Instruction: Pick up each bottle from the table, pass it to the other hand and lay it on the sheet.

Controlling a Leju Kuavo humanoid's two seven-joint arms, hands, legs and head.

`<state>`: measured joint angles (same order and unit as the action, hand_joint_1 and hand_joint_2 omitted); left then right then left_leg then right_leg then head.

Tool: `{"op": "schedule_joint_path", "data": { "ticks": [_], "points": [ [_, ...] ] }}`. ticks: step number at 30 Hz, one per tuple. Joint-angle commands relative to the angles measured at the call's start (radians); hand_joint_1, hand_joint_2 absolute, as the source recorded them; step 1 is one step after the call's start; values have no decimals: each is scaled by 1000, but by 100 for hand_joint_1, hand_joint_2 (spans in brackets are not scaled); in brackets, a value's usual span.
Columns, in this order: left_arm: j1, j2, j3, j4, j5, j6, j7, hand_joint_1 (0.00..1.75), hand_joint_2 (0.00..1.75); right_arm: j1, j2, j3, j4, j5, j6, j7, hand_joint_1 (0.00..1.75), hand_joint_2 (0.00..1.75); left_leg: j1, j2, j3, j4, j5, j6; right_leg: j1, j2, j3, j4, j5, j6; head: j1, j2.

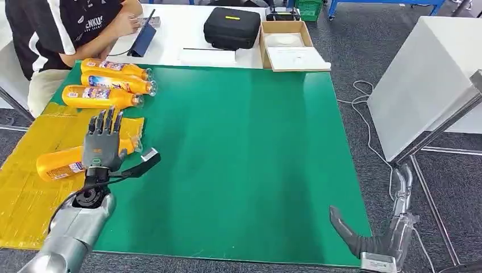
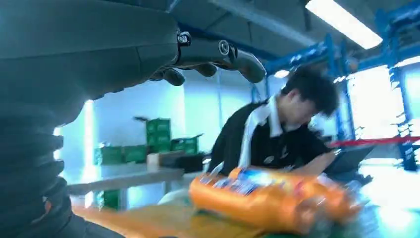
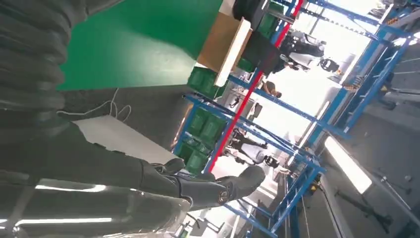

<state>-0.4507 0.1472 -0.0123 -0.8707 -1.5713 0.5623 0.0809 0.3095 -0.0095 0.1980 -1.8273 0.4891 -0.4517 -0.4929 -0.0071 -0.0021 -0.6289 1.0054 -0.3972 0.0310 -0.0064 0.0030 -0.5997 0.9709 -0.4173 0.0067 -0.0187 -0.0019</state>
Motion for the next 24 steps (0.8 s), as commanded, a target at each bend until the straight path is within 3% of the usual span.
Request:
{"op": "schedule_joint_path", "data": {
  "ticks": [1,4,6,9,13,16,19,24],
  "points": [
    [21,-45,-67,-236,1,-70,-43,0,175,-18,29,-25,47,15,-1,2,0,175,1,-1,6,0,-3,-4,0,-2,7,0,-3,-1,0,0],
    [70,-73,-87,-454,95,-189,-102,0,175,-2,41,-29,27,18,-6,3,0,175,1,-3,2,1,-2,-3,1,-4,3,1,-2,0,0,0],
    [120,-75,-114,-585,372,-290,-217,0,175,5,47,-36,10,-8,5,-11,0,175,1,-2,0,1,-1,-2,1,-3,1,0,-2,0,0,0],
    [190,-82,-160,-690,692,-368,-344,0,175,4,62,-45,-1,-80,38,-50,0,175,0,1,1,1,-2,-2,1,0,1,0,-1,0,0,0],
    [267,-157,-254,-731,1003,-437,-505,0,175,-24,77,-18,7,-165,67,-94,0,175,0,1,2,-1,-2,-1,0,0,2,-1,-1,0,0,0],
    [269,-219,-346,-718,1085,-435,-521,0,175,-59,74,22,3,-181,46,-102,0,175,0,0,1,0,-2,-1,0,-1,2,-1,-1,0,0,0],
    [226,-282,-421,-656,1207,-527,-516,0,175,-124,64,65,0,-203,34,-119,0,175,0,0,0,0,-2,-1,0,-1,1,-1,-1,0,0,0],
    [170,-306,-476,-569,1270,-510,-505,0,175,-194,20,111,41,-245,31,-75,0,175,-1,0,1,0,-1,0,-1,-1,1,-1,0,1,0,0]
  ]
}}
